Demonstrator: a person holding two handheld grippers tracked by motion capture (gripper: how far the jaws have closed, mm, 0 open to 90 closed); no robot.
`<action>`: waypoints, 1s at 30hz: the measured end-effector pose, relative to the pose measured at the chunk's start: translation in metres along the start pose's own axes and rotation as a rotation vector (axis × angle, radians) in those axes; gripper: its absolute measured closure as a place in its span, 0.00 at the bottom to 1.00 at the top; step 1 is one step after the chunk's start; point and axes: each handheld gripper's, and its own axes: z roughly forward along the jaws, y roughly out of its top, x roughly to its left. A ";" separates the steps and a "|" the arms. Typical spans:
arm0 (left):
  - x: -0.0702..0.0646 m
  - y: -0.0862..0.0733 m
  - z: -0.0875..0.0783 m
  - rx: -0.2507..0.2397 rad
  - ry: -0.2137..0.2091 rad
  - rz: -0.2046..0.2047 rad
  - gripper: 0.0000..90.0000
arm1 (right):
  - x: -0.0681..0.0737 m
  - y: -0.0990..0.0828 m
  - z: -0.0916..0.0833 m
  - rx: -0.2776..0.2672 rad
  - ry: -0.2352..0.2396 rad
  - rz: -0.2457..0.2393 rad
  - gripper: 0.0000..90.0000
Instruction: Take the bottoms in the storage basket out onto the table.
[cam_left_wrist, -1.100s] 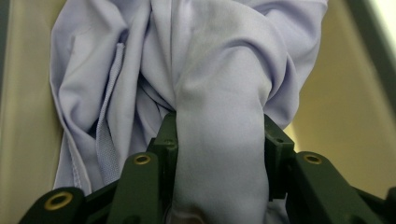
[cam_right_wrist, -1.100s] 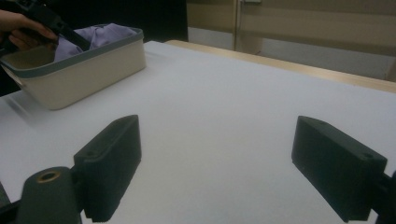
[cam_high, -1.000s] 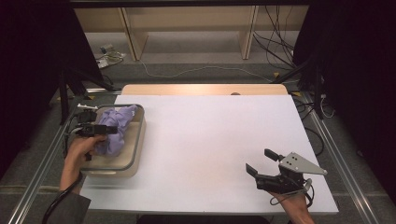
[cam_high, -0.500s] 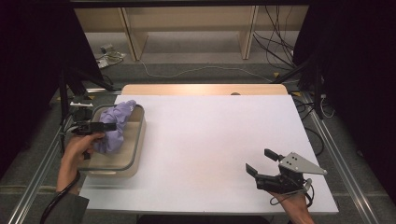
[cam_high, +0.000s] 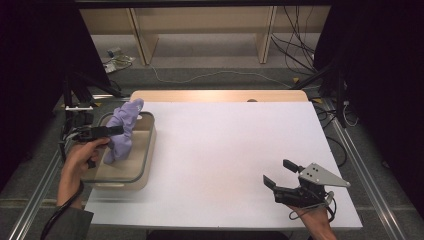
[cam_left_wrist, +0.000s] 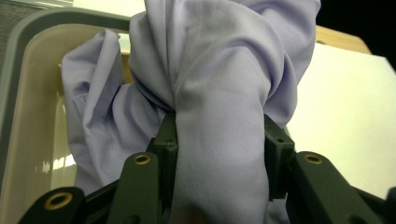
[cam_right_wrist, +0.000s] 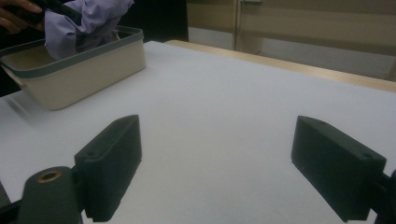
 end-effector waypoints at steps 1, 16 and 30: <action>-0.001 0.000 -0.001 -0.007 -0.006 -0.005 0.65 | 0.000 0.000 0.000 0.000 0.000 0.000 0.19; -0.004 0.006 -0.013 -0.060 -0.140 -0.060 0.65 | 0.000 0.000 0.000 -0.003 -0.001 0.004 0.19; -0.009 0.010 -0.021 -0.110 -0.228 -0.092 0.65 | 0.000 0.000 0.000 0.001 -0.002 0.001 0.19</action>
